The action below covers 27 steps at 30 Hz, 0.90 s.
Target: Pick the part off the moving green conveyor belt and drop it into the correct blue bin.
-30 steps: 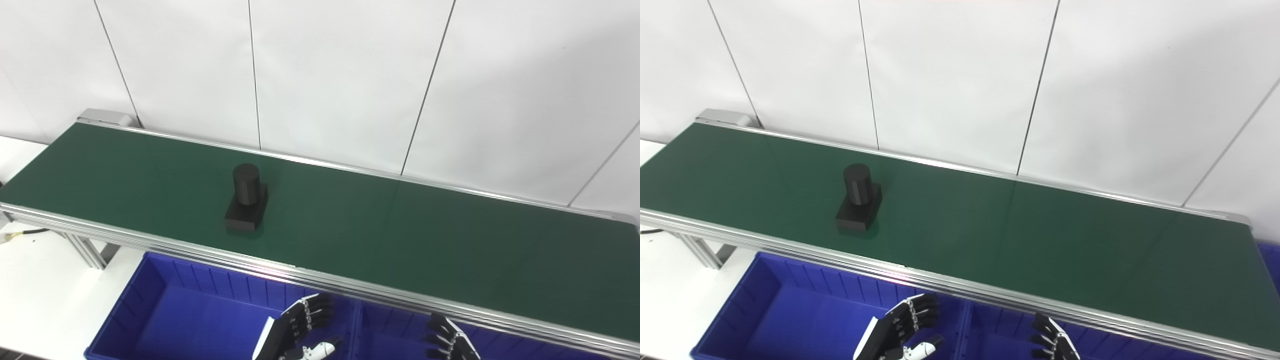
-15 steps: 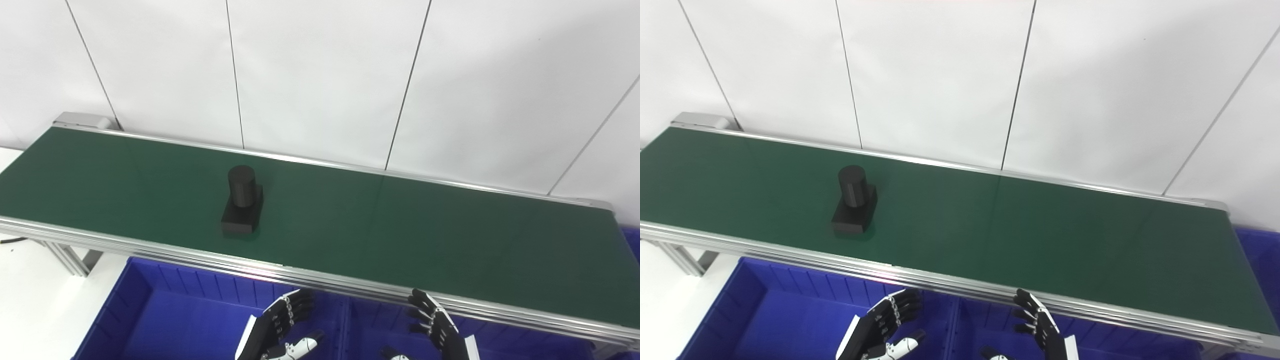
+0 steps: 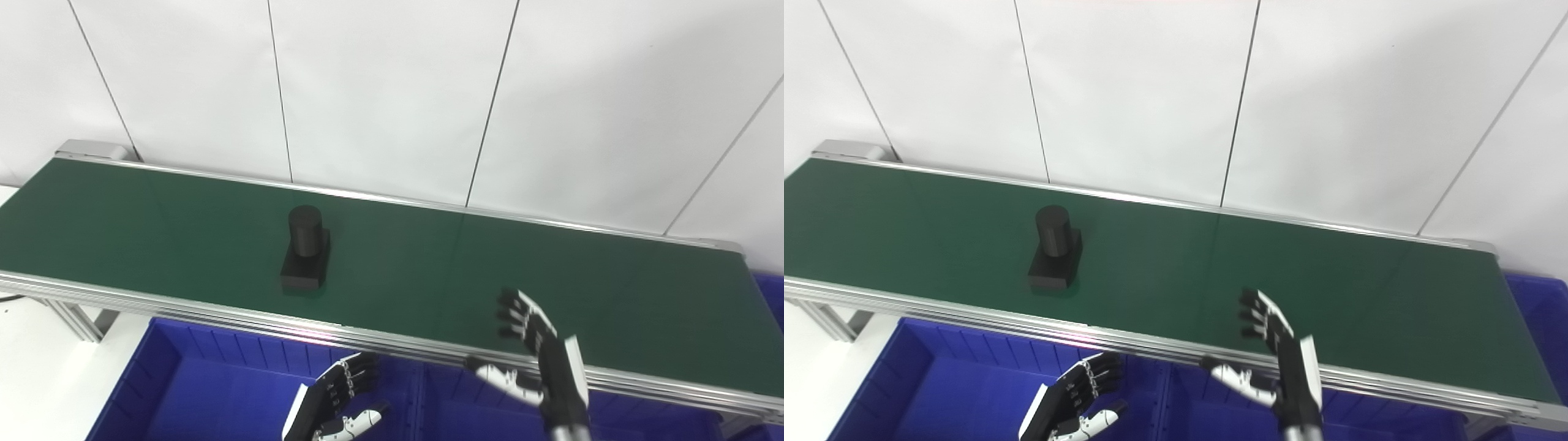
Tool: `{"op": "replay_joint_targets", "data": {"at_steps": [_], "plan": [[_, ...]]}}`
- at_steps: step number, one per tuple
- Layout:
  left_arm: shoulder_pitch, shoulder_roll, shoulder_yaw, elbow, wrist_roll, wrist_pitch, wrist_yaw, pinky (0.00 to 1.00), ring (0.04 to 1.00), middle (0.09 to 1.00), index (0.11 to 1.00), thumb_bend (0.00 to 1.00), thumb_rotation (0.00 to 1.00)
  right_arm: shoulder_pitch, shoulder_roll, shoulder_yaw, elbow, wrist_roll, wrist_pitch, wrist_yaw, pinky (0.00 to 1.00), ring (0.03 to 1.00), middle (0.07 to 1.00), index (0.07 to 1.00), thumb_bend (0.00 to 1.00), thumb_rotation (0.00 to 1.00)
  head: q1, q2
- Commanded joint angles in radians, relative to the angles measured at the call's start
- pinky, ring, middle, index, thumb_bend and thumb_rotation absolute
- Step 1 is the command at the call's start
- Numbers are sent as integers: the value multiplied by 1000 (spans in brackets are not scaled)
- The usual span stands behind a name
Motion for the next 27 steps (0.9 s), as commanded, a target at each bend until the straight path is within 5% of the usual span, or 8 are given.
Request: {"op": "replay_joint_targets", "data": {"at_steps": [1, 7, 17, 27], "plan": [[-15, -11, 5, -8, -2, -35, -10, 749, 747, 763, 741, 490, 0, -59, 2, -5, -31, -11, 26, 6, 640, 756, 805, 826, 748, 192, 3, -3], [-13, -19, 11, -8, -9, -35, -17, 750, 750, 766, 740, 492, 0, -147, -8, 0, -17, -56, 75, 12, 642, 763, 812, 841, 754, 220, 10, -8], [-33, -22, 15, 10, 2, -35, -22, 733, 742, 760, 736, 484, 0, -343, -33, 19, 103, -68, 170, 83, 797, 878, 927, 953, 812, 289, 11, -18], [-27, -29, 10, -20, -10, -35, -46, 704, 725, 741, 718, 493, 0, -515, -28, 26, 357, -86, 119, 54, 802, 882, 924, 953, 827, 275, 27, -17]]}}
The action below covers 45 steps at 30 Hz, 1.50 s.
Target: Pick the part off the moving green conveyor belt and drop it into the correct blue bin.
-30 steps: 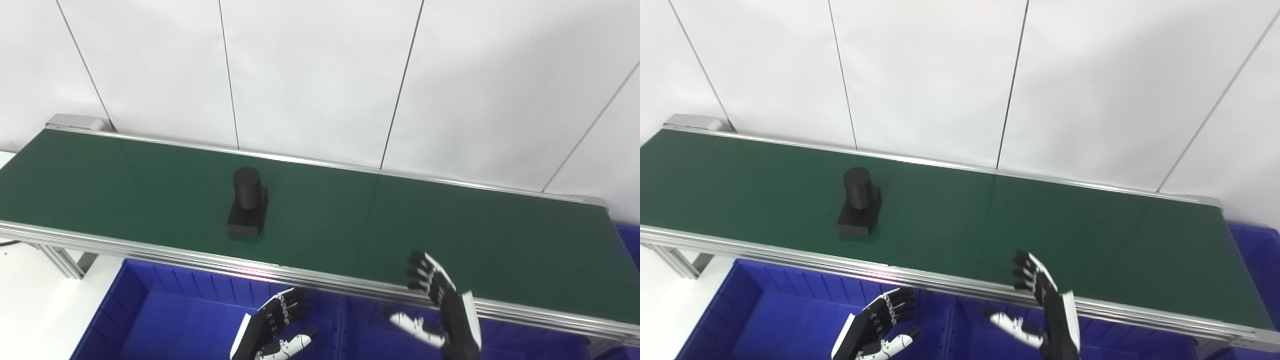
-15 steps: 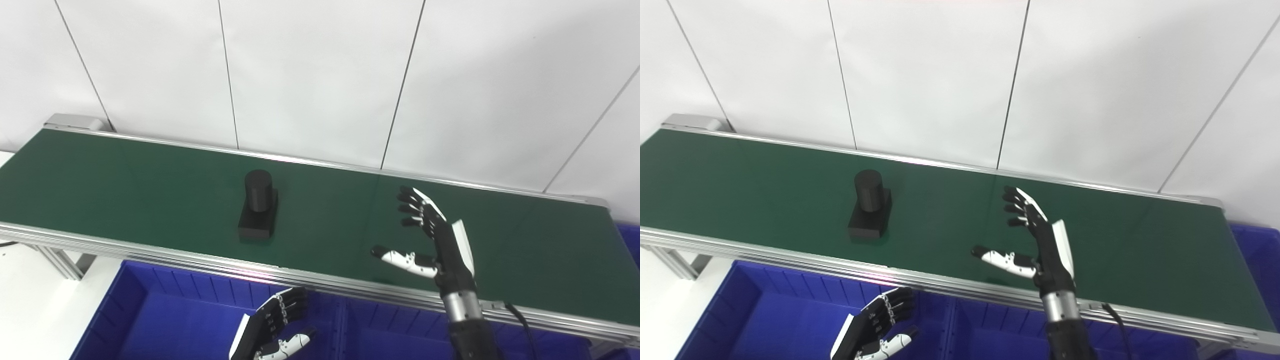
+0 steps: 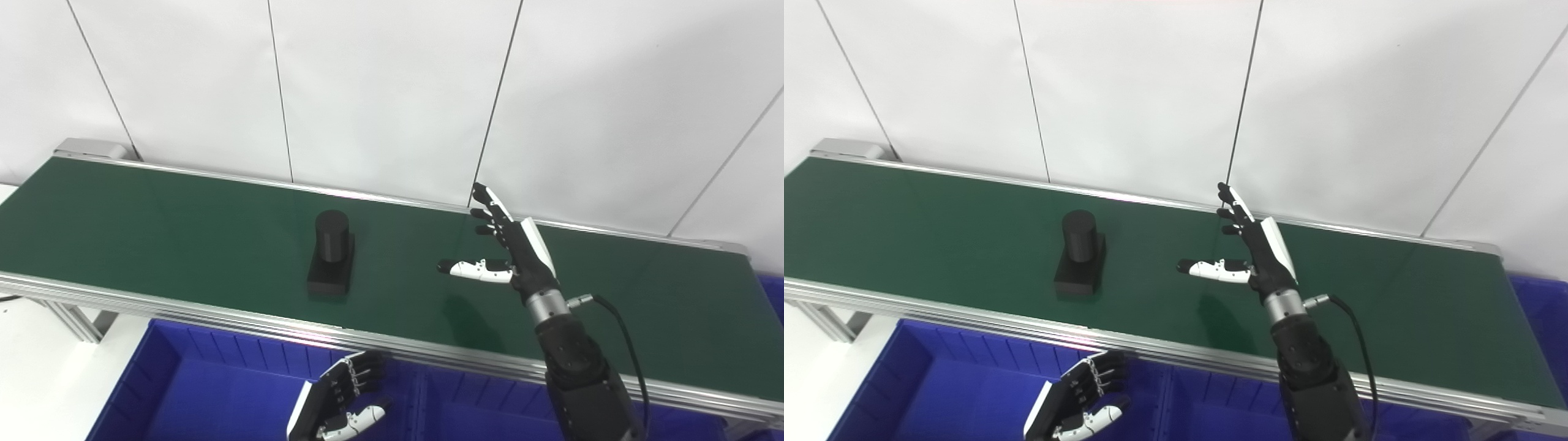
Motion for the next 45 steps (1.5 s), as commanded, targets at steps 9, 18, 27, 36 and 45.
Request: {"op": "replay_joint_targets", "data": {"at_steps": [9, 18, 27, 36, 45], "plan": [[-9, 2, 8, -23, 0, -35, -22, 720, 737, 751, 719, 490, 0, -159, 46, 27, 181, -39, -35, -83, 855, 900, 910, 967, 866, 268, -14, -3], [-10, 18, 22, -36, -18, -35, -40, 757, 743, 761, 731, 499, 0, -223, 79, 51, 331, -29, -102, -82, 871, 933, 950, 1000, 891, 247, -35, -9], [-10, 14, 28, -45, -27, -35, -41, 749, 750, 772, 735, 496, 0, -258, 98, 84, 398, -31, -134, -64, 831, 945, 992, 1000, 910, 269, -23, -8], [-9, 11, 29, -41, -29, -35, -41, 755, 751, 770, 733, 493, 0, -279, 113, 101, 470, -23, -173, -52, 824, 956, 993, 1000, 919, 272, -6, -11], [-9, 7, 33, -46, -35, -35, -42, 773, 756, 768, 733, 488, 0, -278, 114, 121, 472, -29, -198, -27, 835, 971, 996, 1000, 931, 305, 7, -7]]}}
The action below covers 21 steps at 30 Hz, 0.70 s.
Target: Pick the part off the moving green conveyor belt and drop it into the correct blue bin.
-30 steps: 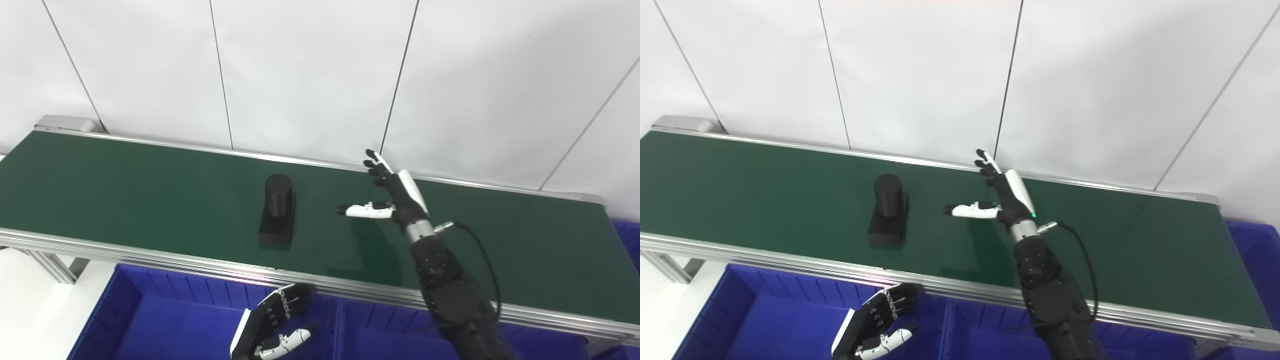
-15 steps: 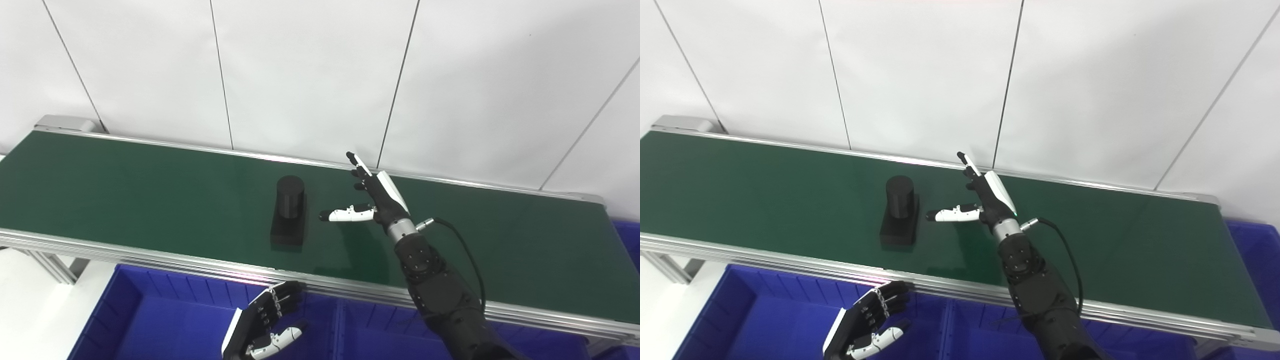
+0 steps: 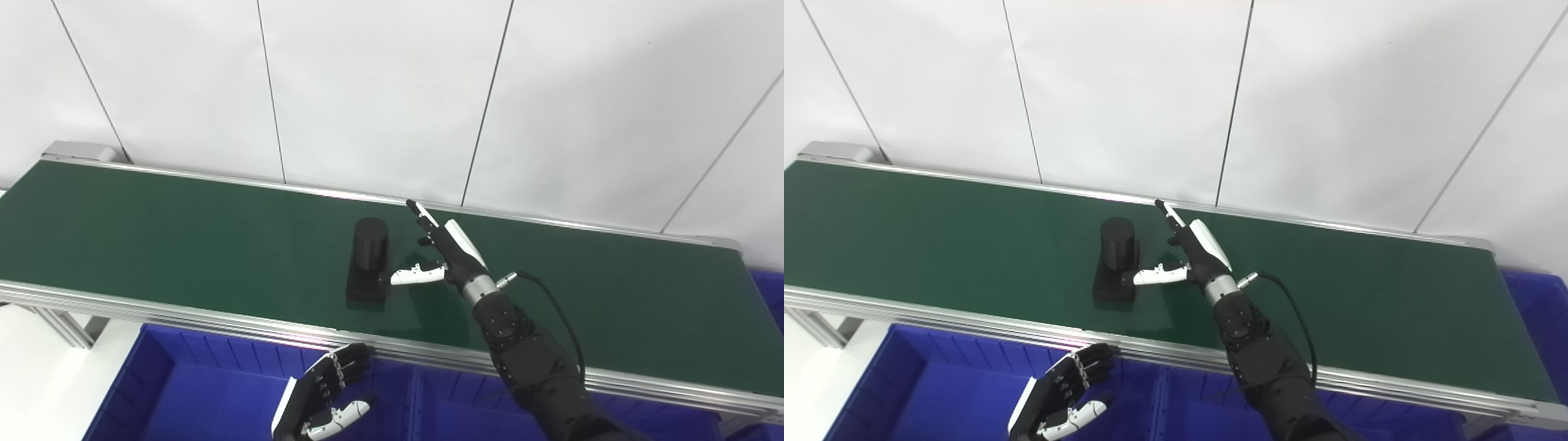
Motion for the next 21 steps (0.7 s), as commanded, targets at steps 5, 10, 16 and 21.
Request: {"op": "replay_joint_targets", "data": {"at_steps": [5, 10, 16, 21], "plan": [[-5, -17, 1, -36, -11, -35, -10, 779, 755, 769, 728, 486, 0, -62, 14, 12, 3, 1, -60, 15, 795, 920, 964, 1000, 928, 292, 3, -3], [-9, -21, 9, -27, -15, -35, -17, 776, 749, 760, 718, 491, 0, -66, 28, 13, 12, 0, -68, 4, 773, 898, 947, 1000, 913, 281, 5, -2], [-10, -23, 10, -20, -8, -35, -16, 780, 750, 762, 716, 491, 0, -64, 48, 11, 16, 3, -70, -2, 744, 876, 928, 989, 902, 247, 7, 0], [-7, -24, 8, -24, 3, -35, -6, 775, 747, 760, 711, 486, 0, -71, 65, -8, 55, 25, -66, -6, 732, 857, 912, 960, 902, 216, 10, 0]]}}
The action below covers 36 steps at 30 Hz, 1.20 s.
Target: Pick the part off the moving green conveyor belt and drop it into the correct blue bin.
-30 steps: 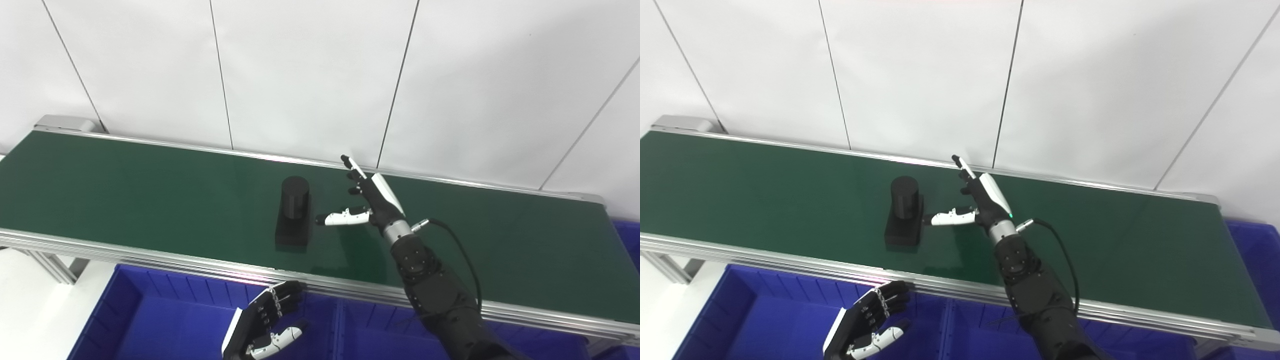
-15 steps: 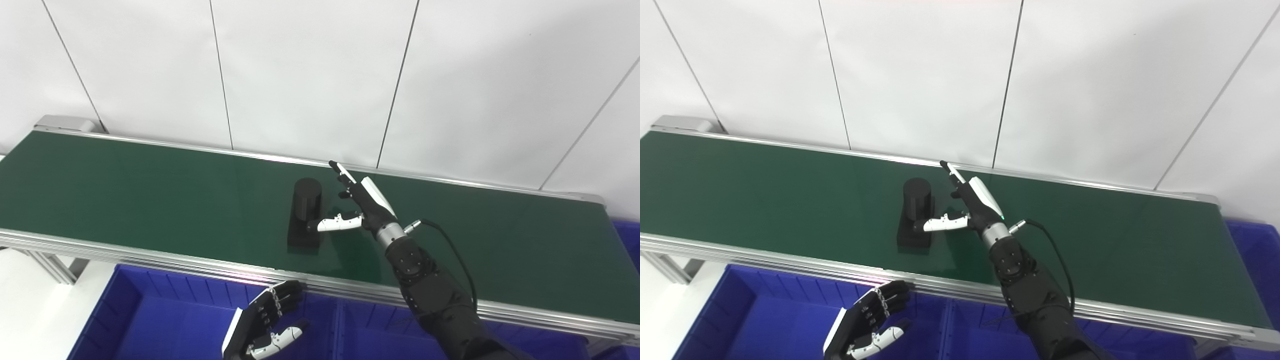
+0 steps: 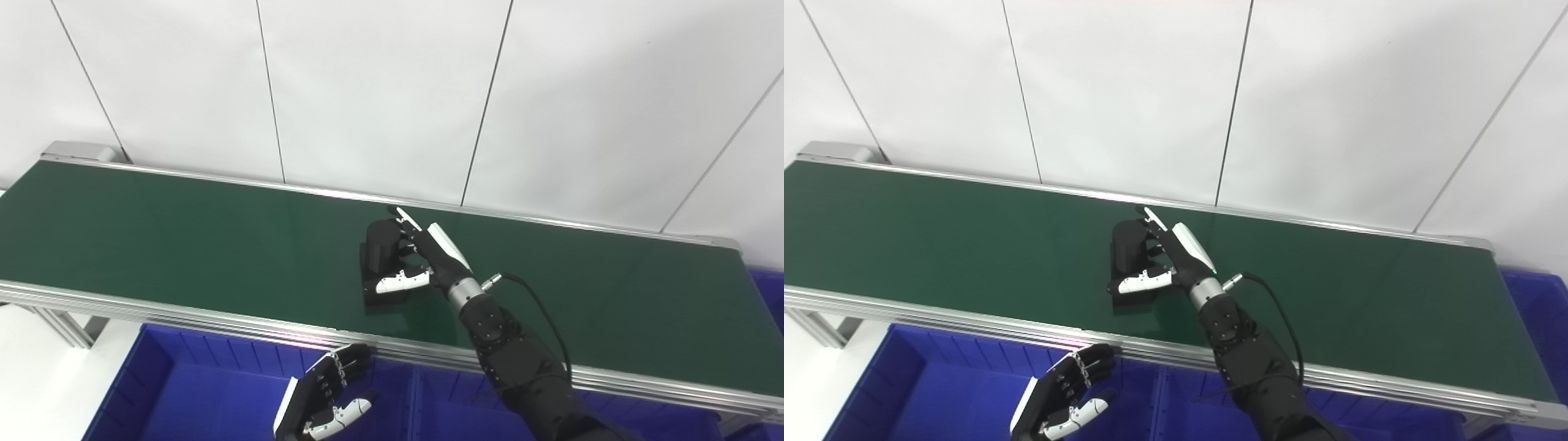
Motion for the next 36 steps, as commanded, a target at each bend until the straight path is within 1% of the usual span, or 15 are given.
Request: {"op": "replay_joint_targets", "data": {"at_steps": [1, 6, 8, 9, 10, 12, 13, 14, 16, 18, 20, 23, 29, 33, 36], "plan": [[-8, -7, -2, -25, 6, -35, -7, 775, 746, 759, 711, 485, 0, -59, 23, -17, 1, 26, -37, -11, 731, 856, 911, 960, 904, 214, 3, 0], [-9, -7, 2, -24, 0, -35, -14, 781, 746, 757, 708, 492, 0, -59, 42, -41, 25, 39, -56, -68, 691, 834, 889, 944, 894, 181, 2, 3], [-6, -8, 3, -28, -1, -35, -14, 776, 747, 758, 709, 488, 0, -58, 53, -55, 32, 44, -70, -116, 653, 790, 842, 891, 875, 110, 3, 5], [-5, -8, 3, -30, -1, -35, -14, 770, 744, 756, 709, 485, 0, -58, 58, -61, 36, 46, -74, -142, 624, 743, 791, 843, 845, 35, 3, 5], [-3, -8, 3, -33, -1, -35, -12, 770, 744, 756, 709, 485, 0, -61, 65, -69, 46, 46, -81, -172, 624, 743, 791, 843, 845, 35, 5, 5], [-1, -8, 2, -35, 1, -35, -9, 765, 747, 760, 711, 486, 0, -65, 76, -79, 65, 48, -91, -218, 569, 666, 716, 761, 780, 7, 8, 6], [-1, -7, 2, -35, 2, -35, -7, 771, 753, 763, 711, 494, 0, -68, 79, -83, 73, 49, -95, -236, 502, 547, 650, 680, 623, 2, 8, 6], [0, -8, 3, -35, 2, -35, -6, 773, 754, 764, 711, 497, 0, -69, 83, -87, 80, 52, -97, -253, 480, 506, 628, 652, 570, 1, 9, 8], [0, -8, 3, -35, 2, -35, -7, 777, 755, 766, 710, 494, 0, -72, 92, -98, 92, 62, -98, -276, 421, 505, 553, 552, 489, 0, 9, 9], [1, -7, 2, -37, 5, -35, -3, 780, 757, 767, 712, 486, 0, -74, 101, -104, 103, 64, -97, -309, 415, 503, 513, 489, 477, 0, 11, 11], [4, -9, 1, -41, 8, -35, 1, 766, 752, 767, 712, 485, 0, -76, 109, -107, 112, 67, -97, -336, 403, 479, 390, 372, 470, 0, 12, 12], [6, -10, 0, -43, 6, -35, 0, 779, 757, 769, 714, 474, 0, -76, 111, -107, 116, 73, -97, -339, 382, 468, 283, 285, 462, 0, 13, 14], [11, -10, 0, -40, 1, -35, -1, 793, 761, 771, 719, 476, 0, -56, 102, -39, 102, -8, -99, -448, 394, 452, 205, 227, 462, 0, 9, 19], [14, -12, -2, -39, 4, -35, 0, 791, 759, 769, 718, 472, 0, -38, 102, -12, 86, -42, -98, -538, 396, 454, 189, 221, 462, 0, 4, 21], [13, -9, -3, -37, 2, -35, -5, 797, 760, 768, 718, 472, 0, -30, 96, 4, 72, -53, -98, -566, 399, 458, 178, 214, 462, 0, 2, 25]]}}
